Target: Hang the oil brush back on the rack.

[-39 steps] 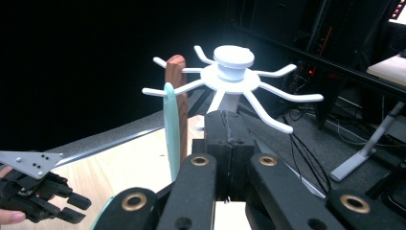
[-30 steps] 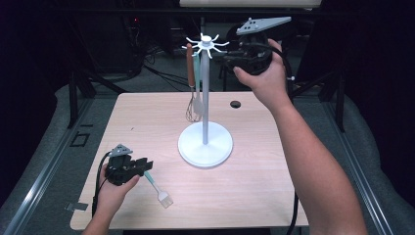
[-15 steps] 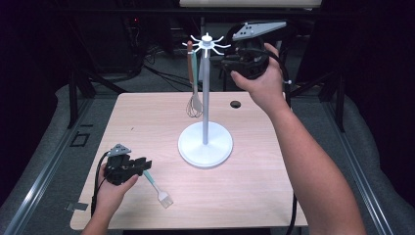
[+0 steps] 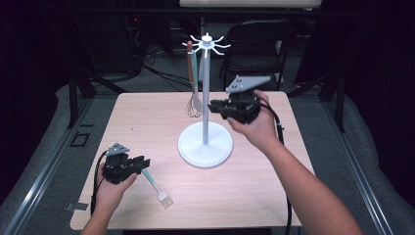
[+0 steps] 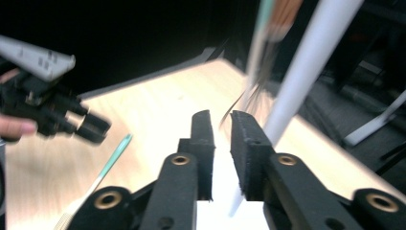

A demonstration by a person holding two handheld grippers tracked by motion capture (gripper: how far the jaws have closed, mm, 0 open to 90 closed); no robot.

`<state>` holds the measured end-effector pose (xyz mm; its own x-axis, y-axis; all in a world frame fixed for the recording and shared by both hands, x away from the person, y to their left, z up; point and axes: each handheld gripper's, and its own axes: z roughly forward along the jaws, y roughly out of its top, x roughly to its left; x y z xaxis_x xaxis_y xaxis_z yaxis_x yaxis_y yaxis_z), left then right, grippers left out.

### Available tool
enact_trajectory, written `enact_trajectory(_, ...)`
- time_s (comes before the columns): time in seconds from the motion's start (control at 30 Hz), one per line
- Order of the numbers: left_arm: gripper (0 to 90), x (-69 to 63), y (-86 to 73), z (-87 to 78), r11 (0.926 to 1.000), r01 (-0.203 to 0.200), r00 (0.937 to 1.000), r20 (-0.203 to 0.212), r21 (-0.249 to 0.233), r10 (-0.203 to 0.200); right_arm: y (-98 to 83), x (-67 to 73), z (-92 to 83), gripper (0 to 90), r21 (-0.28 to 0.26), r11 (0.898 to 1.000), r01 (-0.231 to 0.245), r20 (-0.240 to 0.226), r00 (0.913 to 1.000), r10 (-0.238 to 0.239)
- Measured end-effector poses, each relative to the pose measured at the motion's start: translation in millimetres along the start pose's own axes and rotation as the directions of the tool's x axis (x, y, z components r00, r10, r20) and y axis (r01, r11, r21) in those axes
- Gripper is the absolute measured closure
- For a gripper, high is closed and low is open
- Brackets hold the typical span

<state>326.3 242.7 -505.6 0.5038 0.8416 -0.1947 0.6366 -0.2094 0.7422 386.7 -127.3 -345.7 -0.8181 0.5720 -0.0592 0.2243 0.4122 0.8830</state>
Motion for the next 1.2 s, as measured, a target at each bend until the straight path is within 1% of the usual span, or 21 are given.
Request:
enact_trajectory(0.03,66.4,0.6,0.2,0.2,1.0000,-0.002,1.0000,0.000,0.001,0.002,-8.4,3.3,5.3,74.5,0.021,1.000,-0.003,-0.004,1.0000,0.003)
enact_trajectory(0.17,66.0,2.7,1.9,2.1,1.0000,-0.002,1.0000,-0.005,-0.002,0.002,-41.6,16.7,28.9,68.3,0.074,0.996,-0.049,-0.041,0.9978,0.052)
enact_trajectory(0.23,65.3,4.0,3.5,2.9,1.0000,0.001,1.0000,0.006,-0.002,-0.001,-56.5,23.9,40.6,64.0,0.100,0.993,-0.054,-0.045,0.9972,0.059)
enact_trajectory(0.3,65.1,4.7,5.1,4.2,1.0000,-0.002,1.0000,0.002,-0.007,0.002,-69.5,30.6,50.5,59.3,0.120,0.990,-0.067,-0.051,0.9960,0.074)
enact_trajectory(0.37,65.3,5.6,6.8,5.2,1.0000,-0.006,0.9999,0.012,-0.005,0.006,-80.1,36.9,59.8,56.4,0.141,0.988,-0.071,-0.057,0.9952,0.080)
enact_trajectory(0.4,65.5,6.0,7.5,5.8,1.0000,-0.008,0.9999,0.013,-0.002,0.008,-85.4,40.3,64.4,54.8,0.137,0.988,-0.066,-0.058,0.9955,0.074)
enact_trajectory(0.47,65.4,7.1,8.3,7.5,0.9999,-0.016,0.9998,0.006,-0.003,0.016,-93.9,46.1,72.6,55.5,0.160,0.986,-0.054,-0.050,0.9968,0.063)
enact_trajectory(0.5,65.3,7.5,8.4,8.3,0.9999,-0.010,1.0000,0.002,-0.007,0.010,-97.7,49.0,76.3,55.6,0.167,0.985,-0.054,-0.048,0.9969,0.063)
enact_trajectory(0.57,64.9,9.2,9.1,8.6,1.0000,-0.004,1.0000,0.007,-0.006,0.004,-104.5,54.8,84.4,54.5,0.186,0.980,-0.065,-0.038,0.9965,0.074)
enact_trajectory(0.67,63.6,11.3,9.5,8.8,0.9999,0.004,1.0000,0.004,-0.015,-0.003,-113.4,64.8,97.6,49.7,0.191,0.978,-0.081,-0.041,0.9951,0.090)
enact_trajectory(0.73,62.9,11.7,9.2,9.4,0.9998,0.008,1.0000,0.000,-0.019,-0.008,-117.7,72.5,106.6,49.5,0.203,0.976,-0.079,-0.056,0.9942,0.092)
enact_trajectory(0.77,62.2,11.4,8.9,9.6,0.9998,0.006,0.9999,-0.014,-0.021,-0.006,-119.2,76.5,110.5,49.9,0.206,0.976,-0.075,-0.057,0.9944,0.088)
enact_trajectory(0.8,61.4,11.2,8.5,9.5,0.9997,0.003,0.9998,-0.022,-0.023,-0.004,-120.8,80.6,114.7,52.6,0.207,0.975,-0.076,-0.065,0.9937,0.091)
enact_trajectory(0.83,60.9,11.3,8.1,9.0,0.9998,0.000,0.9997,-0.023,-0.022,0.000,-121.8,84.3,118.5,53.7,0.223,0.972,-0.070,-0.083,0.9924,0.090)
enact_trajectory(0.87,60.3,11.0,7.5,8.6,0.9997,-0.003,0.9995,-0.032,-0.024,0.002,-123.5,88.8,123.5,53.6,0.222,0.973,-0.068,-0.101,0.9907,0.092)
enact_trajectory(0.9,59.6,10.7,6.9,7.8,0.9997,-0.005,0.9991,-0.042,-0.025,0.004,-124.9,93.5,127.9,53.5,0.227,0.972,-0.059,-0.105,0.9908,0.085)
enact_trajectory(0.97,58.1,11.0,4.8,5.7,0.9995,-0.010,0.9984,-0.056,-0.031,0.009,-127.9,102.0,137.9,52.2,0.260,0.965,-0.040,-0.110,0.9913,0.071)
enact_trajectory(1.03,57.2,11.8,1.9,2.4,0.9993,-0.018,0.9970,-0.076,-0.034,0.016,-131.0,108.6,147.5,58.3,0.267,0.963,-0.024,-0.119,0.9912,0.058)
enact_trajectory(1.07,57.2,12.2,0.4,0.3,0.9994,-0.012,0.9966,-0.081,-0.032,0.010,-132.3,111.9,152.0,60.2,0.264,0.964,-0.035,-0.129,0.9891,0.071)
enact_trajectory(1.1,57.2,12.4,-1.3,-1.2,0.9992,-0.001,0.9966,-0.082,-0.039,-0.002,-133.3,114.6,156.1,62.7,0.265,0.963,-0.042,-0.138,0.9871,0.081)
enact_trajectory(1.2,58.1,14.1,-6.6,-6.8,0.9993,0.002,0.9975,-0.070,-0.036,-0.004,-134.3,122.4,166.5,66.5,0.276,0.960,-0.048,-0.159,0.9827,0.095)
